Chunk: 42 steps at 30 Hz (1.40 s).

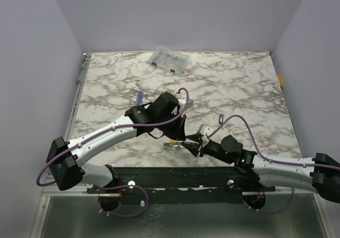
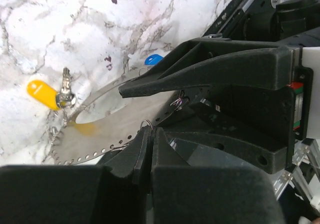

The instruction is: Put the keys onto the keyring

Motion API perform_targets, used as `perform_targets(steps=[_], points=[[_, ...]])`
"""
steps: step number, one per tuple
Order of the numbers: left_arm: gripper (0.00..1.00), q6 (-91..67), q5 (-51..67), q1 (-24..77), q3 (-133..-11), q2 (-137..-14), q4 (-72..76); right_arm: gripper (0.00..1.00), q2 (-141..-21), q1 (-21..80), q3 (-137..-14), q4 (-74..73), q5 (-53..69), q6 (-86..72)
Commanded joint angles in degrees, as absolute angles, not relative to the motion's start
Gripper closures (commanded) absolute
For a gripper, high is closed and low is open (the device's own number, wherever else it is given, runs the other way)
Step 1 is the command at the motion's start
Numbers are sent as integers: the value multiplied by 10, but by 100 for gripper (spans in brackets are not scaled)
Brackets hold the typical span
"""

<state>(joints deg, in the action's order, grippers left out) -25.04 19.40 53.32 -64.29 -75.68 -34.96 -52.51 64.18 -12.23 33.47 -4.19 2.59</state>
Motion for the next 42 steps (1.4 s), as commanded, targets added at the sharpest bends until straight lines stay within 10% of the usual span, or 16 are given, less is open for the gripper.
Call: perform_targets(steps=[1, 42], points=[[100, -270, 242, 532, -650, -750, -376, 56, -530, 647, -115, 401, 5, 61], [100, -246, 287, 516, -650, -776, -413, 99, -544, 652, -129, 400, 116, 51]])
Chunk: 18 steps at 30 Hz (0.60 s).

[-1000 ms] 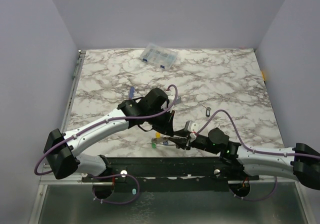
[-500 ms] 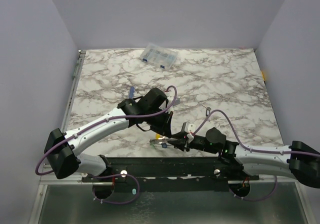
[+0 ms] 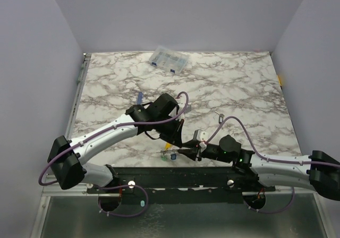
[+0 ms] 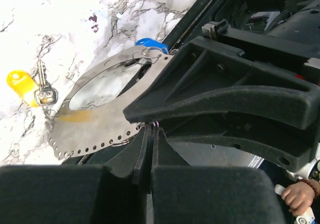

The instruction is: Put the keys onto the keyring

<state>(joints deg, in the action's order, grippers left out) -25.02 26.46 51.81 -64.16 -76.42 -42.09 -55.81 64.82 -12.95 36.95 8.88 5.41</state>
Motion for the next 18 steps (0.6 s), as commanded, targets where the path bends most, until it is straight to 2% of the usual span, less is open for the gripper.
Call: perform_targets(steps=[1, 10, 13, 18], points=[[100, -246, 289, 516, -651, -779, -413, 99, -543, 651, -128, 402, 120, 49], [98, -239, 239, 516, -670, -762, -410, 99, -537, 652, -114, 403, 75, 38], [76, -220, 185, 516, -663, -732, -409, 99, -540, 651, -112, 401, 57, 33], [44, -177, 144, 517, -619, -653, -375, 99, -542, 651, -110, 400, 31, 22]])
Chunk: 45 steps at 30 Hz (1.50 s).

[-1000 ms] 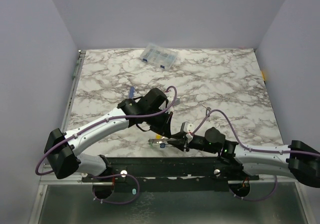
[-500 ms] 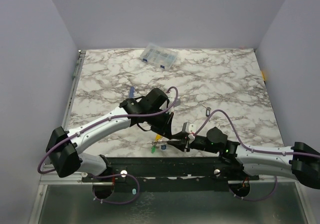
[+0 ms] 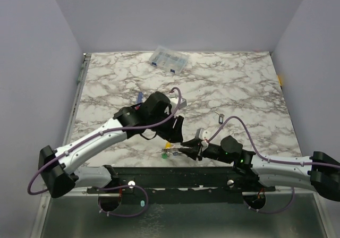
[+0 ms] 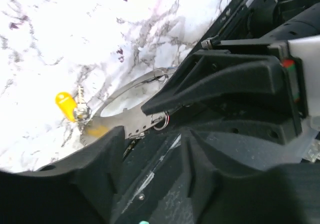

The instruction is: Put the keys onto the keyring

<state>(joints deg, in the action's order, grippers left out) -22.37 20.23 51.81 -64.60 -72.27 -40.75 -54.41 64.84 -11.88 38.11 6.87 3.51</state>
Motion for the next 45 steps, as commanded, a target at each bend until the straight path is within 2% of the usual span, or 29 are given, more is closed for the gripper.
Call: perform_targets(steps=[1, 2, 3, 5, 6, 9, 14, 18, 20, 23, 24, 32, 39, 43, 45], points=[[36, -164, 134, 517, -609, -637, -370, 99, -543, 652, -112, 396, 25, 20], [28, -143, 124, 516, -598, -623, -367, 99, -545, 652, -114, 392, 21, 20], [25, -125, 115, 517, -586, -607, -361, 99, -548, 651, -116, 390, 18, 20], [6, -88, 102, 517, -558, -577, -344, 99, -553, 651, -118, 390, 14, 16], [2, -70, 100, 517, -540, -560, -329, 99, -556, 651, -119, 390, 13, 15], [1, -28, 113, 517, -477, -507, -265, 99, -561, 651, -121, 387, 4, 10], [1, 51, 172, 517, -378, -422, -141, 99, -557, 651, -120, 381, -15, 2], [2, 116, 204, 517, -349, -412, -106, 99, -557, 651, -120, 377, -18, 2], [6, 140, 216, 518, -348, -428, -104, 99, -555, 651, -120, 377, -17, 2], [21, 165, 255, 518, -351, -466, -95, 99, -556, 652, -119, 381, -16, 2], [23, 170, 261, 518, -351, -479, -93, 99, -555, 652, -119, 381, -15, 2], [19, 200, 258, 521, -334, -523, -50, 100, -543, 651, -116, 371, -15, -15], [19, 184, 277, 521, -308, -587, 32, 99, -543, 651, -109, 379, -17, -18], [28, 189, 283, 521, -325, -645, 33, 99, -540, 651, -107, 376, -23, -20], [36, 194, 295, 521, -337, -670, 37, 99, -537, 651, -104, 379, -26, -22]])
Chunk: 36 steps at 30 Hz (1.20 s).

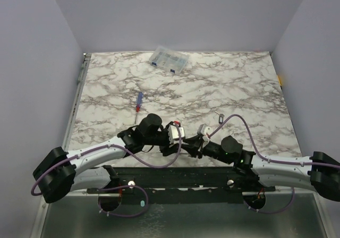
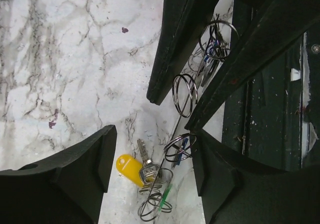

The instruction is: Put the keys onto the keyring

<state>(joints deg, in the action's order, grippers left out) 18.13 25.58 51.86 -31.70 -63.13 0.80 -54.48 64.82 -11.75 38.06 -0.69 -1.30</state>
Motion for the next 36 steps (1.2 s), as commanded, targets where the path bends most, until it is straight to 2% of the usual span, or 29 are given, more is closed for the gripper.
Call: perform_targets(steps=[1, 2, 4, 5, 9, 15, 16, 17, 18, 21, 22, 24, 31, 36], points=[[40, 194, 301, 521, -343, -681, 42, 99, -536, 651, -103, 380, -29, -23], [49, 197, 306, 521, -348, -693, 45, 99, -534, 651, -104, 379, -35, -26], [90, 200, 314, 521, -360, -712, 46, 99, -530, 651, -109, 369, -47, -29], [100, 196, 316, 521, -367, -718, 44, 99, -527, 651, -113, 359, -52, -30], [100, 145, 355, 521, -372, -714, 46, 99, -512, 648, -134, 309, -71, -39], [100, -76, 403, 520, -394, -702, 39, 99, -491, 643, -188, 204, -78, -87], [100, -107, 404, 521, -392, -698, 35, 97, -491, 643, -200, 187, -78, -97], [100, -133, 405, 521, -389, -694, 26, 89, -491, 642, -212, 165, -76, -106], [100, -158, 408, 521, -388, -692, 17, 76, -493, 640, -227, 146, -70, -115], [100, -229, 439, 521, -377, -690, 2, 32, -490, 629, -270, 85, -35, -134], [100, -247, 446, 521, -375, -691, -7, 22, -489, 621, -283, 67, -18, -138], [100, -277, 456, 521, -372, -689, -38, 13, -483, 602, -307, 38, 25, -144], [100, -311, 487, 521, -345, -628, -78, 11, -498, 520, -351, -50, 157, -134], [100, -314, 502, 521, -344, -599, -98, 11, -499, 516, -352, -26, 258, -137]])
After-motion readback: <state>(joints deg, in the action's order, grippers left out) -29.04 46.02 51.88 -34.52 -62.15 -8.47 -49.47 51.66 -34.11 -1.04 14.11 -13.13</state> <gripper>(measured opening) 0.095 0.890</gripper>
